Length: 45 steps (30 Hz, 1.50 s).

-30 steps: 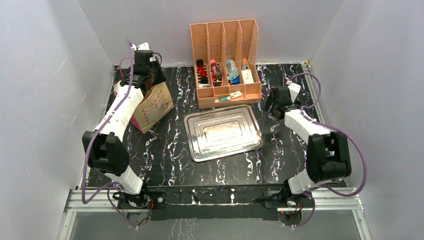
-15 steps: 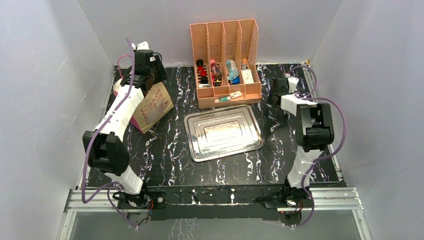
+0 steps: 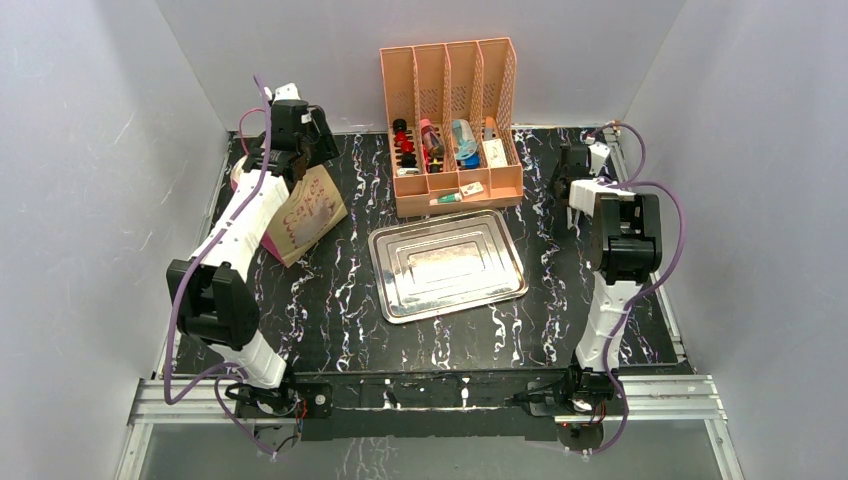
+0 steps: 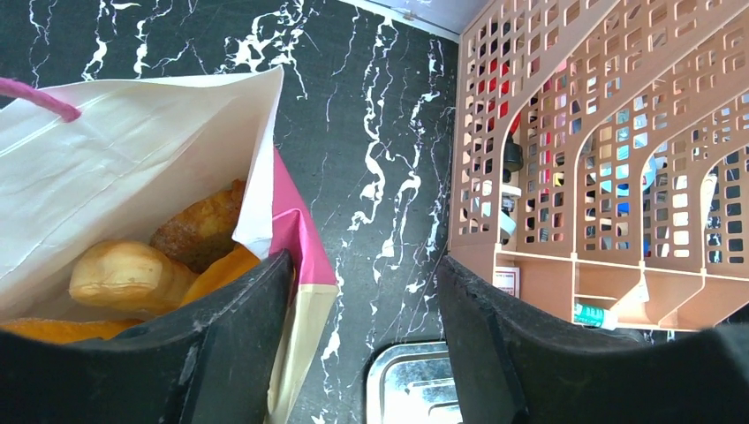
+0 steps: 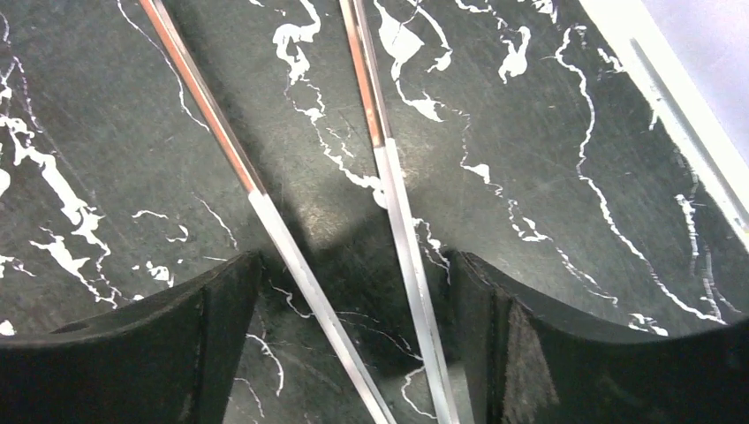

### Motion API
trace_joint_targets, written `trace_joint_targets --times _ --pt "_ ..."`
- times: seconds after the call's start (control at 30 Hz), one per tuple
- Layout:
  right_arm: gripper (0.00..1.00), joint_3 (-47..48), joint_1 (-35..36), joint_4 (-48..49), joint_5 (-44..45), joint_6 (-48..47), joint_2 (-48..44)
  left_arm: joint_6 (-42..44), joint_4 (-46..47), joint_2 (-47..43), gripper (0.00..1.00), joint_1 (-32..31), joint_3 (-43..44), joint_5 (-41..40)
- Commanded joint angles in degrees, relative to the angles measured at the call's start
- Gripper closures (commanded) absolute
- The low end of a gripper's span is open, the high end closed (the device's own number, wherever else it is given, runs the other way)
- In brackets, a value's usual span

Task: Take the fake bread out of the paper bag
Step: Pick up the clamp at the corner of the board.

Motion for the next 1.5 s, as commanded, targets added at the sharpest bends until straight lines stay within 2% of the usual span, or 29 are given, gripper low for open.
trace_joint_targets --times 0.0,0.1,0.13,0.23,0.3,0.37,0.5,0.53,0.77,1.03,1.2,1.3,1.47 --pt "0.33 0.84 -0.49 1.91 -2.03 -0.45 1.91 -0.79 -0.32 -3.09 0.39 -0.21 -1.04 -1.56" --pt "0.67 -0.52 -0.53 2.56 -4.29 0.26 0.94 -1.08 -0.4 -3.64 0.37 -0.22 -1.45 -1.76" --pt "0.71 -0.96 -0.51 2.63 -4.73 0.7 0.49 -1.1 -0.44 -3.77 0.36 -0.26 -1.47 -1.83" --pt "0.72 -2.85 -0.54 2.51 -5.45 1.63 -1.51 -0.79 -0.74 -4.49 0.31 -0.19 -1.32 -2.29" --pt "0.72 -3.97 -0.39 2.55 -6.0 2.31 -3.51 -0.52 -0.83 -5.13 0.22 -0.21 -1.3 -2.77" --pt "0.72 -4.99 0.1 2.58 -5.98 2.67 -5.49 -0.16 -0.88 -5.76 0.18 -0.29 -1.3 -2.76" --pt "0.72 -6.7 1.18 1.89 -6.07 3.46 -9.37 -0.39 -2.42 -6.35 0.03 -0.29 -0.35 -2.45" --pt "0.72 -7.29 1.59 1.84 -5.96 3.51 -10.45 -0.51 -2.71 -6.7 0.02 -0.23 -0.09 -2.44" --pt "0.72 -12.6 5.18 1.59 -5.14 4.34 -18.65 -1.64 -3.61 -10.04 0.02 -0.49 1.41 -3.79" --pt "0.72 -16.9 8.86 0.6 -5.12 4.58 -27.04 -1.5 -6.17 -13.1 0.02 -1.97 7.2 -6.05" --pt "0.72 -18.25 11.59 -0.5 -4.54 4.49 -31.27 -0.49 -7.42 -15.1 0.02 -2.75 10.39 -10.04" --pt "0.72 -18.59 13.63 -1.21 -4.15 4.18 -33.83 -0.46 -6.85 -17.53 0.02 -2.84 10.78 -16.26" --pt "0.72 -18.1 18.79 -3.09 -2.98 3.45 -38.24 0.76 -5.47 -21.45 0.02 -2.78 8.79 -34.62"
